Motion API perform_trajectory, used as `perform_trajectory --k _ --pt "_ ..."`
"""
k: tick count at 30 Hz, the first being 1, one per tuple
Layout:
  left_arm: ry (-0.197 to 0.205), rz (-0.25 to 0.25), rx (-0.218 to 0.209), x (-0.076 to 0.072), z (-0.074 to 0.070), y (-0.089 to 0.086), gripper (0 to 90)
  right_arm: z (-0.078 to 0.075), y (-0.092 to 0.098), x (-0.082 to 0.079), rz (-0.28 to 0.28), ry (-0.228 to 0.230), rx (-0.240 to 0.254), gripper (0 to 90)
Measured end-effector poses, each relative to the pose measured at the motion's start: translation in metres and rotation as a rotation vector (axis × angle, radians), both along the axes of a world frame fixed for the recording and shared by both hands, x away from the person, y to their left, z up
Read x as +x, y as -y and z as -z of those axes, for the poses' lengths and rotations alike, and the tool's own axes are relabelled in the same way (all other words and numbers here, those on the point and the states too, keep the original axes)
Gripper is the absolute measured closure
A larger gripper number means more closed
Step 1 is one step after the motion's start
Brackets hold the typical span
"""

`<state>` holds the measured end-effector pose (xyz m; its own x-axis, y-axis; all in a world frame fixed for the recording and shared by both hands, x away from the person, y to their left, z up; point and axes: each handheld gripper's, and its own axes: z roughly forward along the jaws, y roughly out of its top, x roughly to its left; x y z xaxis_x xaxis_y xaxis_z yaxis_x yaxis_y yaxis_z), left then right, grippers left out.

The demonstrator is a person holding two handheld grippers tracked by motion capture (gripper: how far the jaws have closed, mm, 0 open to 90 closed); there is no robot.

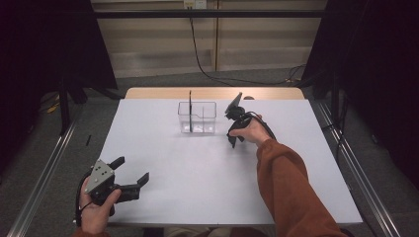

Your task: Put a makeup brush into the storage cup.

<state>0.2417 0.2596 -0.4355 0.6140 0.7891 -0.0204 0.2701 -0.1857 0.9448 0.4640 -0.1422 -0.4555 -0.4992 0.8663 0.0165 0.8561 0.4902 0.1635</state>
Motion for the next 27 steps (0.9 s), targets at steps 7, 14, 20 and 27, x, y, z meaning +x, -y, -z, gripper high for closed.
perform_trajectory --k 7,14,20,27 --pt "-0.001 -0.007 0.005 0.0000 0.0001 -0.0004 2.3 -0.0031 0.0039 0.0024 0.046 -0.017 -0.021 60.9" --pt "-0.001 -0.008 0.003 -0.0001 0.0002 -0.0011 2.3 -0.0040 0.0059 0.0034 0.082 -0.039 -0.019 78.1" --pt "-0.003 -0.009 0.006 -0.0001 0.0002 -0.0010 2.3 -0.0038 0.0089 0.0042 0.107 -0.036 -0.018 84.5" --pt "-0.004 -0.014 0.004 0.0004 0.0002 -0.0009 2.3 -0.0039 0.0077 0.0036 0.117 -0.032 -0.023 84.7"
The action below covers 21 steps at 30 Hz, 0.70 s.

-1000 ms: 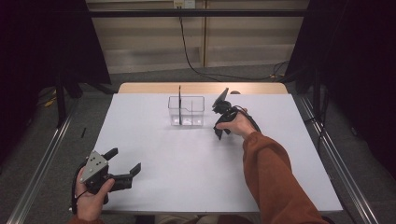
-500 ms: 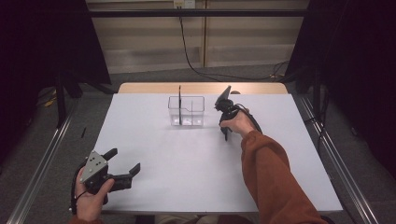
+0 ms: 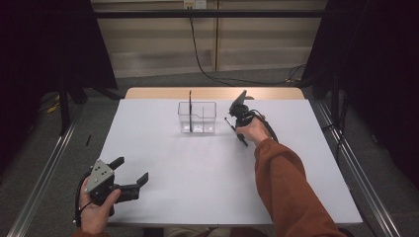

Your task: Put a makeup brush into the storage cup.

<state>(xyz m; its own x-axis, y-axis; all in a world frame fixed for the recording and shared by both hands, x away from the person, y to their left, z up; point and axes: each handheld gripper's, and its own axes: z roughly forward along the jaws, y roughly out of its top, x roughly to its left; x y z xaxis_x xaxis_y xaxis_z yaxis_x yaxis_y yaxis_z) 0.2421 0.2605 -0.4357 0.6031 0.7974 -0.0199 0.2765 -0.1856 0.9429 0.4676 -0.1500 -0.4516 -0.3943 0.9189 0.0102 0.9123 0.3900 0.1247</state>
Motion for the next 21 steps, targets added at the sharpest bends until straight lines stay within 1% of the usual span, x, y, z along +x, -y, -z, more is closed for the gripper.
perform_trajectory --k 6,9,13,15,16,18,19,21 --pt "-0.003 -0.002 -0.008 0.001 0.001 0.000 2.3 -0.001 0.003 -0.001 0.010 0.004 0.022 84.8" --pt "-0.004 -0.002 -0.010 0.001 0.001 0.000 2.3 -0.001 0.005 -0.002 0.010 0.015 0.033 84.8" --pt "-0.006 -0.003 -0.005 0.002 0.001 0.000 2.3 -0.002 0.009 -0.003 0.020 0.029 0.059 84.9" --pt "-0.006 -0.002 -0.005 0.002 0.001 0.000 2.3 -0.003 0.011 -0.004 0.018 0.050 0.074 85.0" --pt "-0.005 -0.002 -0.005 0.002 0.001 0.000 2.3 -0.004 0.012 -0.005 0.019 0.053 0.080 85.0" --pt "-0.003 0.000 -0.006 0.002 0.001 0.000 2.3 -0.004 0.015 -0.006 0.025 0.054 0.079 85.1" --pt "-0.001 0.000 -0.001 0.002 0.000 0.000 2.3 -0.003 0.017 -0.007 0.031 0.063 0.082 85.0" --pt "-0.001 -0.001 0.001 0.002 0.000 0.000 2.3 -0.004 0.022 -0.008 0.036 0.075 0.102 85.0"
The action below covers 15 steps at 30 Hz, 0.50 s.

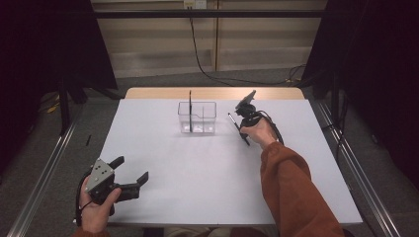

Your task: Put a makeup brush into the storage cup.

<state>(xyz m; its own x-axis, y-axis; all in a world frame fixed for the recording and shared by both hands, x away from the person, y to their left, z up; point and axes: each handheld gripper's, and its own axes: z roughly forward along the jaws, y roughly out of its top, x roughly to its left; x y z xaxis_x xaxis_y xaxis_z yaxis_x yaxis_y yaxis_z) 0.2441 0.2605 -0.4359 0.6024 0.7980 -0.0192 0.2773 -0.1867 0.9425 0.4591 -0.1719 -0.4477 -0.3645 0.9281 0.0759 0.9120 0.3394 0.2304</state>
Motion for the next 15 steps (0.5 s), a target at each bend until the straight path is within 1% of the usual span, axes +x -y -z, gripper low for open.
perform_trajectory --k 3,7,8,13,15 --pt "-0.003 -0.004 -0.001 0.000 0.000 0.000 2.3 -0.004 0.005 -0.002 0.007 0.022 0.013 85.0" --pt "-0.003 -0.004 -0.001 0.000 0.000 0.000 2.3 -0.010 0.009 -0.005 0.003 0.062 0.043 85.0" --pt "-0.002 -0.003 0.000 0.000 0.000 0.000 2.3 -0.011 0.010 -0.006 0.002 0.064 0.053 85.0" --pt "-0.004 -0.004 -0.003 0.000 0.000 0.000 2.3 -0.011 0.014 -0.013 -0.008 0.098 0.087 85.0" --pt "-0.003 -0.004 -0.002 0.000 0.000 0.000 2.3 -0.011 0.016 -0.015 -0.008 0.100 0.106 85.0"
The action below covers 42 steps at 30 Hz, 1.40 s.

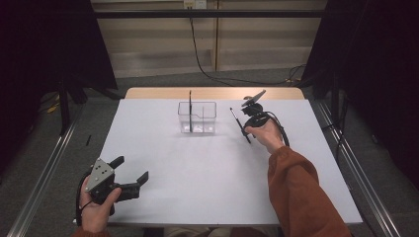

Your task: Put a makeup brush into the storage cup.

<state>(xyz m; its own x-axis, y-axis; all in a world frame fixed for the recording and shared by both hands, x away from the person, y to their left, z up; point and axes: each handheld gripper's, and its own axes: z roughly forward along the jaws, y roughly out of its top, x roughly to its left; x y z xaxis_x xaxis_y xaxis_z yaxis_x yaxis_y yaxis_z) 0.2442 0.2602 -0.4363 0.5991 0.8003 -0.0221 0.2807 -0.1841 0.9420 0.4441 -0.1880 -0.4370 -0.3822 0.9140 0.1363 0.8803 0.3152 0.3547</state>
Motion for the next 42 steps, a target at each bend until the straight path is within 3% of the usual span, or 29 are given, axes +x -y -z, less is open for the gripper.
perform_trajectory --k 16,26,42 --pt "-0.001 -0.001 0.002 0.000 0.000 0.000 2.3 -0.004 0.011 -0.018 -0.011 0.154 0.107 85.0" --pt "0.006 -0.005 0.006 0.000 0.000 -0.001 2.3 -0.010 0.018 -0.030 -0.039 0.320 0.186 85.0" --pt "0.008 -0.009 -0.003 -0.001 0.000 -0.001 2.3 -0.009 0.027 -0.042 -0.040 0.457 0.301 85.0"
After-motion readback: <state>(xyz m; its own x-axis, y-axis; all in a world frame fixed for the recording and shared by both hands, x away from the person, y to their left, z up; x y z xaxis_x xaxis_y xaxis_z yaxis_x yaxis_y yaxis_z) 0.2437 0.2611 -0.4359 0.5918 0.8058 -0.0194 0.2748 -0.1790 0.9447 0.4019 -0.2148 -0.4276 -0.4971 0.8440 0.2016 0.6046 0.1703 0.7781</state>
